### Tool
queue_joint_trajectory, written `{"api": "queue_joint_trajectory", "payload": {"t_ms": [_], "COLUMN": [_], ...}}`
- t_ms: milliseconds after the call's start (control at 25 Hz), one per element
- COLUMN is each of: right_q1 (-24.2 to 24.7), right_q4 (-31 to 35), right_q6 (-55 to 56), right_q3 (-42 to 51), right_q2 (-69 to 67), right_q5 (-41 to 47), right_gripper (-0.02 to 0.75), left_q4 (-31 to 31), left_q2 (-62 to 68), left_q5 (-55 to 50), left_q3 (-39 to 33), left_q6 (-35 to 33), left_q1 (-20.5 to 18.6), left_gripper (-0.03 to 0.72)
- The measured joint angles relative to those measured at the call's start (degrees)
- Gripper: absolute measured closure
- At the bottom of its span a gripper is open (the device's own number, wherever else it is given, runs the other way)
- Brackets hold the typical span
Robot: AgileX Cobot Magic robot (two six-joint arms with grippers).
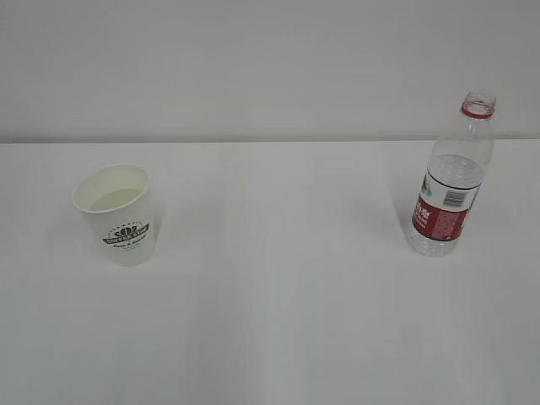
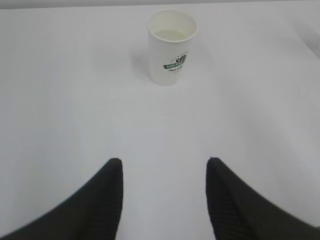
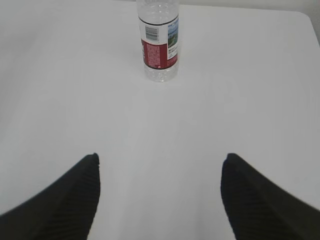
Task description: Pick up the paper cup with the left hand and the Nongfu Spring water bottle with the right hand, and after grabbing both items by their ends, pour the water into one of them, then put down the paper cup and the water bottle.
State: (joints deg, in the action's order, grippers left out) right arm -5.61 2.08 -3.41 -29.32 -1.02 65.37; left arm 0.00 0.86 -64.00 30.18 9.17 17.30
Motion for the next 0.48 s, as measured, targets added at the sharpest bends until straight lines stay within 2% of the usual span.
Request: {"api": "queue_joint_trajectory", "payload": {"t_ms": [480], "right_q1": [0.0], "right_q4": [0.0], "right_q6": [0.0], "right_q3": [0.83], "right_q2": [0.0], "right_q5": [0.0], "right_gripper": [0.17], "left_q4": [0.71], "left_q2": [0.0], "left_q5": [0.11], "left_q3": [0.0], "left_q6": [0.0], "left_q1": [0.0], "left_gripper": [0.297]}}
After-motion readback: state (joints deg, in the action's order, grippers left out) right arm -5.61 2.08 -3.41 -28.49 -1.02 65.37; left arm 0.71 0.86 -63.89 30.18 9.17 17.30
